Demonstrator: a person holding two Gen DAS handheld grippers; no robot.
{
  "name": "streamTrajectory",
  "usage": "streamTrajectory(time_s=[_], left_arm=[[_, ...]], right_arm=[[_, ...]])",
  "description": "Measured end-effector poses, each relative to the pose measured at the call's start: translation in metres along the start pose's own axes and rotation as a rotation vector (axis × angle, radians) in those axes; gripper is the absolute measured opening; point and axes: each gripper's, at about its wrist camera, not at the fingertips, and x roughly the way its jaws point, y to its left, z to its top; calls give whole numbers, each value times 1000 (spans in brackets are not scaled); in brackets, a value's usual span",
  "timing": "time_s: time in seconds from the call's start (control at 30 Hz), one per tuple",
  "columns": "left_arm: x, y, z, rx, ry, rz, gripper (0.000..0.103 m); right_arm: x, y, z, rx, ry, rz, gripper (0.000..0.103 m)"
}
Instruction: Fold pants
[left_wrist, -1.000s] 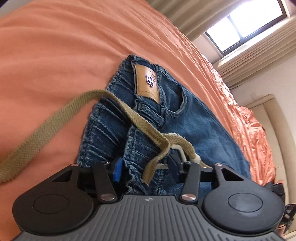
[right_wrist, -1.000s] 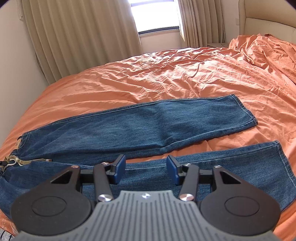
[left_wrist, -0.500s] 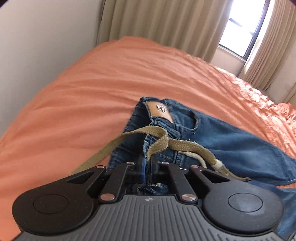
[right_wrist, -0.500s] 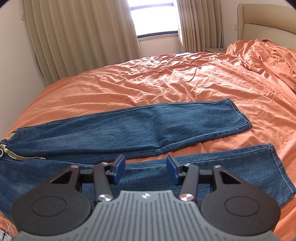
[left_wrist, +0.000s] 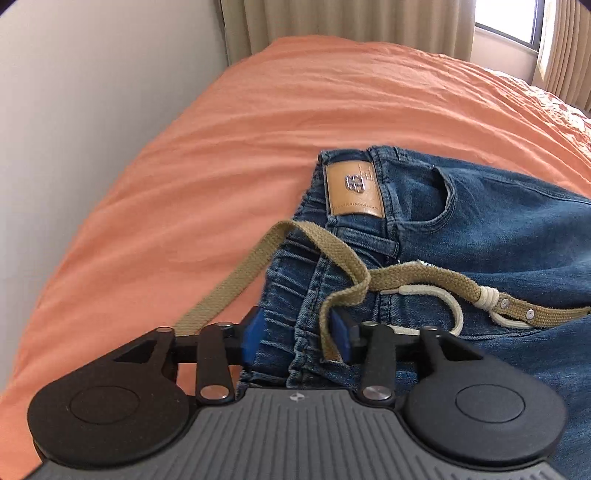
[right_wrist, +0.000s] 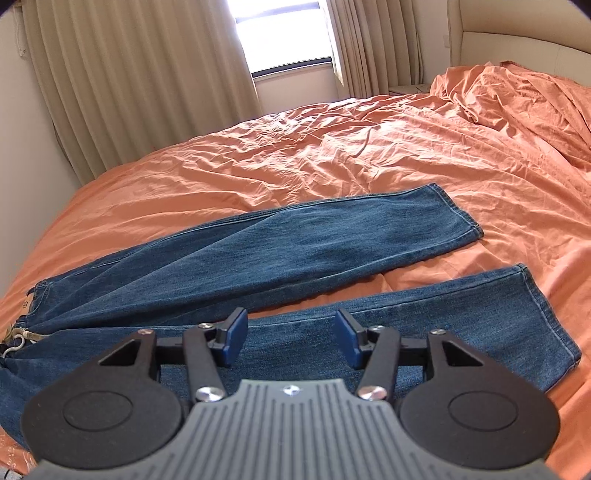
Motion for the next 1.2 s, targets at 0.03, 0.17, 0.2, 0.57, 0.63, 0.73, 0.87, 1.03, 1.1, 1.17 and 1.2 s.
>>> streamTrajectory(time_s=[0.03, 0.17, 0.2, 0.57, 0.63, 0.73, 0.87, 1.03, 1.1, 1.17, 1.2], left_arm=[[-11, 1, -1, -5, -18, 0, 57], [-59, -3, -4, 50, -62, -26, 57], [-72, -7, -6, 97, -69, -32, 57], [-147, -58, -57, 623, -28, -100, 57], [-145, -67, -72, 708, 5, -104, 57], [-134, -82, -94, 835, 53, -94, 57], [-109, -96, -119, 959, 90, -73, 57], [-85, -107, -137, 1027, 121, -71, 60], [-78, -112, -141, 1046, 119, -81, 64], [-73, -118, -145, 1053, 118, -83, 65], [-70, -121, -146, 1056, 118, -76, 65]], right_arm=[[-3, -3, 2, 13, 6, 6, 50], [-26, -22, 20, 50, 37, 40, 52], [-33, -27, 28, 49, 45, 38, 52], [-132, -98, 112, -56, 68, -65, 64], [-148, -110, 123, -75, 76, -95, 59], [-170, -130, 139, -87, 100, -143, 48], [-199, -151, 151, -142, 104, -203, 42], [-234, -175, 155, -257, 121, -283, 38], [-244, -181, 152, -354, 138, -321, 38], [-248, -186, 144, -457, 162, -337, 38], [-247, -189, 137, -502, 182, -336, 38]])
